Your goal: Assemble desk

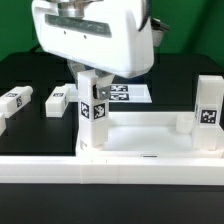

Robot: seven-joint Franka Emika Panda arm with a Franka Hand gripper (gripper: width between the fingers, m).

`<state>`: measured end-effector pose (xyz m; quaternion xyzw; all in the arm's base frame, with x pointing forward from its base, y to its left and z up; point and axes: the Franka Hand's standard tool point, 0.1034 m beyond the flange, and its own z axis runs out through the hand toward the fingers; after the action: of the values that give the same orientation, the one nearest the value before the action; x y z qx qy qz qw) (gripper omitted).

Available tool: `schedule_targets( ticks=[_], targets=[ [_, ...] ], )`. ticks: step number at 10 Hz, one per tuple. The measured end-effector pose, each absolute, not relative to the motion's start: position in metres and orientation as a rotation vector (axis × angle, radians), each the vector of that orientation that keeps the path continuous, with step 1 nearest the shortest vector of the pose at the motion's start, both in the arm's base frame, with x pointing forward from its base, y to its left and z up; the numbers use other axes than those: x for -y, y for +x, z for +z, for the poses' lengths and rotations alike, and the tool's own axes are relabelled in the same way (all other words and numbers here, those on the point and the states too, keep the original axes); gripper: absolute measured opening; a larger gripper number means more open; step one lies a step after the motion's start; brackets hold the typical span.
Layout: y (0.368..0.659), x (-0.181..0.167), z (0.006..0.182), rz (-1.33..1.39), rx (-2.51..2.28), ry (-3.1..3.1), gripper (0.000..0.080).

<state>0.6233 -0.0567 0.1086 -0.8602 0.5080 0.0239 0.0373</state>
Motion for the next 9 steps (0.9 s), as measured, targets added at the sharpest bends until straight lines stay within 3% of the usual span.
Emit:
schedule_targets(
  ticks=[4,5,6,7,9],
  targets=[
    [0.6244,0.0568,0.1087,0.076,-1.697,-2.540,0.0295],
    [0.6244,0.0568,0.1087,0.073,-1.640,-2.576,0.0518],
    [0.6240,0.0559,0.1086,0.068,-1.570,-2.631,0.0518],
    [0.6243,0.0550,0.1087,0.067,-1.537,-2.644,0.0621],
    [0.6244,0.0553,0.1087,0.056,-1.308,-2.761,0.0641]
  ],
)
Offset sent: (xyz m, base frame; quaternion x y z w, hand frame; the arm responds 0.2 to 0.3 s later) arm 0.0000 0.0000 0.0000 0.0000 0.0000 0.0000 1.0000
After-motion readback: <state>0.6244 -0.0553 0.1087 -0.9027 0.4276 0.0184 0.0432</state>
